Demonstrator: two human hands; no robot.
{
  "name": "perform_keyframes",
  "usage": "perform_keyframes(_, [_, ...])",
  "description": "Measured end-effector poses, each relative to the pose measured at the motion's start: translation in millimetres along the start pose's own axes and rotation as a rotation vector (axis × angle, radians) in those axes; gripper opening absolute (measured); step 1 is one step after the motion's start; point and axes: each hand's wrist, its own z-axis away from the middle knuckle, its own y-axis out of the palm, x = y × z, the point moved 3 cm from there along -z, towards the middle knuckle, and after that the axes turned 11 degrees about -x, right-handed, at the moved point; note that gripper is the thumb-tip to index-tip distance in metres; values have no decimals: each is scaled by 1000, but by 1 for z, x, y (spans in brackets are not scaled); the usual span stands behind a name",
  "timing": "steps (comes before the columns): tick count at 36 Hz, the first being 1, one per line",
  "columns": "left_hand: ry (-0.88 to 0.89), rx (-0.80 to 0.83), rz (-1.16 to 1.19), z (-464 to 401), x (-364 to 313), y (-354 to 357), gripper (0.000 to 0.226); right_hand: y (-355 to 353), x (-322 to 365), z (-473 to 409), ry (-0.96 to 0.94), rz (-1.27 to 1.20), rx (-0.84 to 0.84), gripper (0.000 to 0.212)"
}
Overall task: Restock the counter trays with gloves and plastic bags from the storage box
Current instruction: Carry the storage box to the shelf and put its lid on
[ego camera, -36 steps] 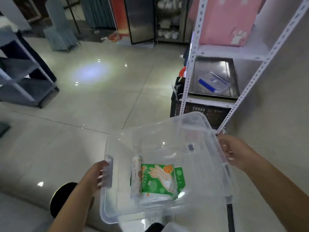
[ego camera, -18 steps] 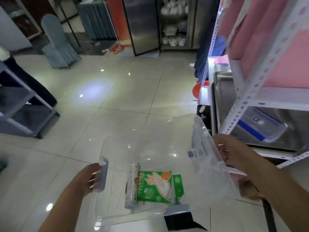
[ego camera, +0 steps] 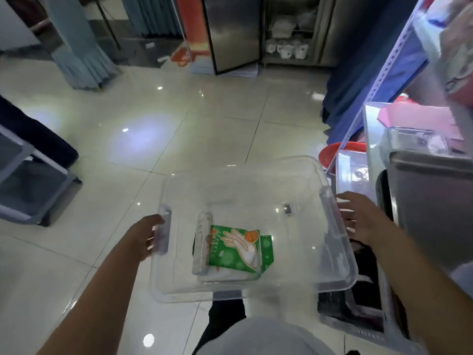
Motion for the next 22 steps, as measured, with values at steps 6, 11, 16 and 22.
perform_keyframes(6, [12,105,-102,-90,-127,110,5,26,84,-73,85,-54,-127,20])
perform_keyframes(11, [104,176,-238,-144,-236,228,7,31,141,-118,125,-145,-258,19])
perform_keyframes(16, [236,226,-373,-170,-332,357,16,24,174,-164,138,-285,-384,17])
perform_keyframes(22, [354,257,-484,-196,-418,504,11,20,193,-234,161,-450,-547,27])
